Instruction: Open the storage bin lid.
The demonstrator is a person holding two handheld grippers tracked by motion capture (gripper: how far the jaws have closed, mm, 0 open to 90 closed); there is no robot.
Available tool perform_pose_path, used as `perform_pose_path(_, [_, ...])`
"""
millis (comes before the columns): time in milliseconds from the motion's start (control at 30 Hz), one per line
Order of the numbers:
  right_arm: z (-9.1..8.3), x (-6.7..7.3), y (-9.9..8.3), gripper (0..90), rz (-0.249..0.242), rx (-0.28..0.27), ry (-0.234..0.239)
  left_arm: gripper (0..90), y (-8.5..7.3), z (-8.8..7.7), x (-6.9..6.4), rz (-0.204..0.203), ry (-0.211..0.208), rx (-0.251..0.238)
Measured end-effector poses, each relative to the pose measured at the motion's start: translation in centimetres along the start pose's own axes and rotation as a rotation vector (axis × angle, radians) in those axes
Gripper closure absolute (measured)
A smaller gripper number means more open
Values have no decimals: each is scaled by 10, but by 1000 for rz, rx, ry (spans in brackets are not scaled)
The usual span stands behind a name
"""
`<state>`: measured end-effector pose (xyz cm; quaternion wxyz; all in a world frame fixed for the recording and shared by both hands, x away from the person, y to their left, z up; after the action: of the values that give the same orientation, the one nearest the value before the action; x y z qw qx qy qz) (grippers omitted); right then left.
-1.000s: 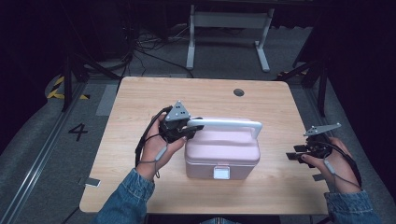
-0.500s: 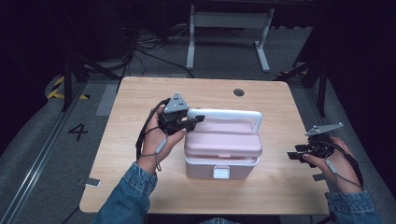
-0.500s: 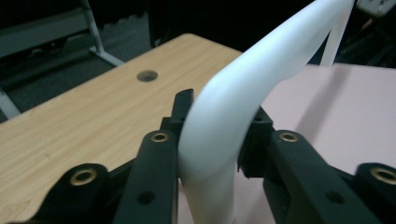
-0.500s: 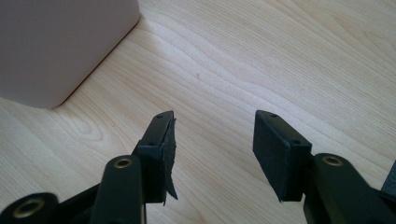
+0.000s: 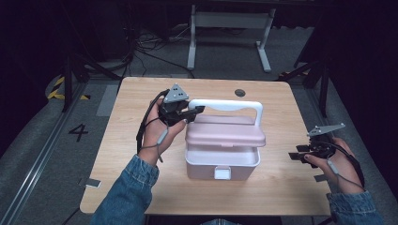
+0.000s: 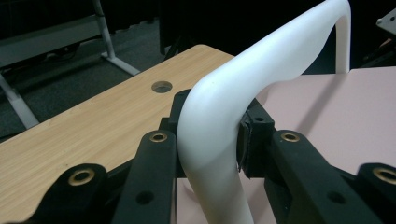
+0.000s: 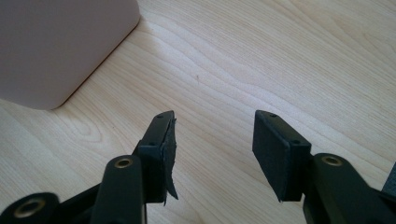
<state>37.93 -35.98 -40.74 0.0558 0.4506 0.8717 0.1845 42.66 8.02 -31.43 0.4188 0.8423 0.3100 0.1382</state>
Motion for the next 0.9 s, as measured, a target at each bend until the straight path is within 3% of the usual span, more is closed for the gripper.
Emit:
perform_pose_path(233, [-7,4,3,597,-19,-43,2,725,7,3,6,-23,-5,23])
perform_pose_path(600, [-11,6,5,622,-42,-85,7,734,16,12,22,-40,-17,27])
perform_pose_path(733, [-14,9,6,639,-51,-105,31,739,17,15,25,-48,-25,36])
perform_pose_path(833, [-20,15,9,667,-71,-155,89,737,18,20,30,-60,-29,36])
perform_pose_path(900, [-25,22,12,687,-92,-183,91,733,20,22,32,-70,-31,35])
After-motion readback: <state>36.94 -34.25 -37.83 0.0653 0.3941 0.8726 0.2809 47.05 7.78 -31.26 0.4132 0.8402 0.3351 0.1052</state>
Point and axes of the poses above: each handheld gripper's, and its own axes: z roughly forward along the jaws, y roughly out of its top, x roughly to its left, the point moved 2 cm from there along z, roughly forward along the jaws, and after that the axes turned 12 degrees about x, right-handed, at the moved point
